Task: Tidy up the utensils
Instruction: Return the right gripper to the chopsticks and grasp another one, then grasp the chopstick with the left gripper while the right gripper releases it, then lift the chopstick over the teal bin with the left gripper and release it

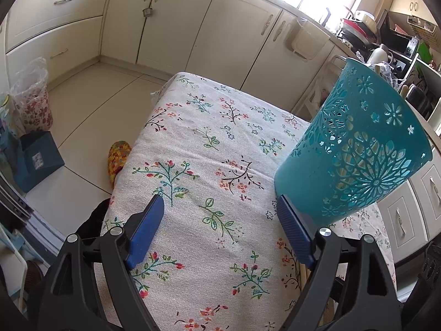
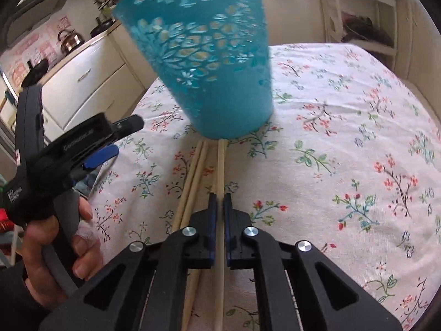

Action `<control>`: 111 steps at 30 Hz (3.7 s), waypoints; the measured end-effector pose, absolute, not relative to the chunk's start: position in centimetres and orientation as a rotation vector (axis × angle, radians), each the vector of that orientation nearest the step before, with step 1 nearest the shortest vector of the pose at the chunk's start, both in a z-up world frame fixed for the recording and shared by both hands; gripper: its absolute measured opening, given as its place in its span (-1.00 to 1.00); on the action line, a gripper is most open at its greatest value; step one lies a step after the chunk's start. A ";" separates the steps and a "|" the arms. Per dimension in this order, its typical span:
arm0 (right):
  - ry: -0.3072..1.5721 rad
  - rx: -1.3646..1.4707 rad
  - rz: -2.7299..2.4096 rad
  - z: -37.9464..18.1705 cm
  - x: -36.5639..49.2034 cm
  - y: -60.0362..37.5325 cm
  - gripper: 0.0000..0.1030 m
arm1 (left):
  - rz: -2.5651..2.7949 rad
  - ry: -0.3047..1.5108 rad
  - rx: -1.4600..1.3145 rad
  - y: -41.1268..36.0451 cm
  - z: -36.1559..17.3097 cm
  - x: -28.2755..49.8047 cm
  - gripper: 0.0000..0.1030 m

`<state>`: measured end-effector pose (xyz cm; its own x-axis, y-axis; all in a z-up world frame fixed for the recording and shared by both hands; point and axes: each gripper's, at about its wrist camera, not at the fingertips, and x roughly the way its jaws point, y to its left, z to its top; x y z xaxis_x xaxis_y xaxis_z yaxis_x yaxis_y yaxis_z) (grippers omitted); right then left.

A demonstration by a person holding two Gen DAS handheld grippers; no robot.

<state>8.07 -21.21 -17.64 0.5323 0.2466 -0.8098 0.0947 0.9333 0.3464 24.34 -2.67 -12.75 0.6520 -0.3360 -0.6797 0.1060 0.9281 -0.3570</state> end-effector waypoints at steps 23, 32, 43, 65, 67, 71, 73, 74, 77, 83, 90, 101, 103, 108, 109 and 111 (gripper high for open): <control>0.980 0.476 -0.034 -17.9 7.6 -25.2 -0.86 | -0.356 0.880 -0.132 -5.9 -12.2 22.4 0.56; 0.970 0.511 0.006 -17.9 7.0 -26.0 -0.69 | -0.332 0.929 0.075 -9.7 -12.7 20.1 0.56; 0.972 0.458 0.031 -17.3 7.2 -25.1 -0.45 | -0.284 0.923 0.155 -10.7 -12.8 20.3 0.47; 0.986 0.356 -0.002 -17.0 7.8 -24.9 -0.45 | -0.356 0.969 0.210 -12.4 -12.2 20.8 -0.28; 0.990 0.329 -0.002 -17.1 8.0 -24.6 -0.53 | -0.365 0.968 0.210 -12.7 -12.3 21.1 -0.55; 1.022 0.274 0.006 -17.1 8.0 -24.5 -0.87 | -0.406 1.001 0.187 -12.5 -12.3 21.5 -0.84; 1.034 0.295 0.017 -17.1 7.9 -24.9 -0.87 | -0.403 1.024 0.170 -12.1 -12.3 21.7 -0.84; 1.032 0.285 0.017 -17.2 7.9 -24.8 -0.87 | -0.400 1.030 0.168 -12.1 -12.3 21.9 -0.84; 1.021 0.227 0.005 -17.2 8.1 -24.1 -0.87 | -0.386 1.003 0.223 -12.8 -12.4 21.9 -0.84; 1.010 0.285 0.017 -17.5 8.2 -25.0 -0.88 | -0.423 0.981 0.179 -12.2 -12.5 21.4 -0.91; 1.007 0.292 0.016 -17.3 8.3 -25.0 -0.88 | -0.455 0.940 0.150 -10.9 -11.8 19.7 -0.91; 1.006 0.292 0.016 -17.3 8.2 -24.9 -0.87 | -0.513 0.833 0.180 -10.9 -8.5 16.9 -0.91; 1.006 0.295 0.016 -17.4 8.2 -24.8 -0.87 | -0.524 0.822 0.181 -11.0 -8.0 16.6 -0.91; 1.005 0.305 0.020 -17.3 8.2 -25.0 -0.87 | -0.537 0.804 0.185 -11.2 -7.3 15.9 -0.91; 1.004 0.306 0.021 -17.3 8.1 -25.0 -0.87 | -0.538 0.802 0.185 -11.3 -7.2 15.8 -0.91; 1.004 0.308 0.023 -17.4 8.1 -25.2 -0.87 | -0.543 0.799 0.185 -11.3 -7.0 15.7 -0.91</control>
<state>8.14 -25.19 -17.35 0.5403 0.1595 -0.8262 0.1219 0.9567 0.2644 15.67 -11.28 -6.99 0.5699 -0.3918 -0.7223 0.5279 0.8482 -0.0435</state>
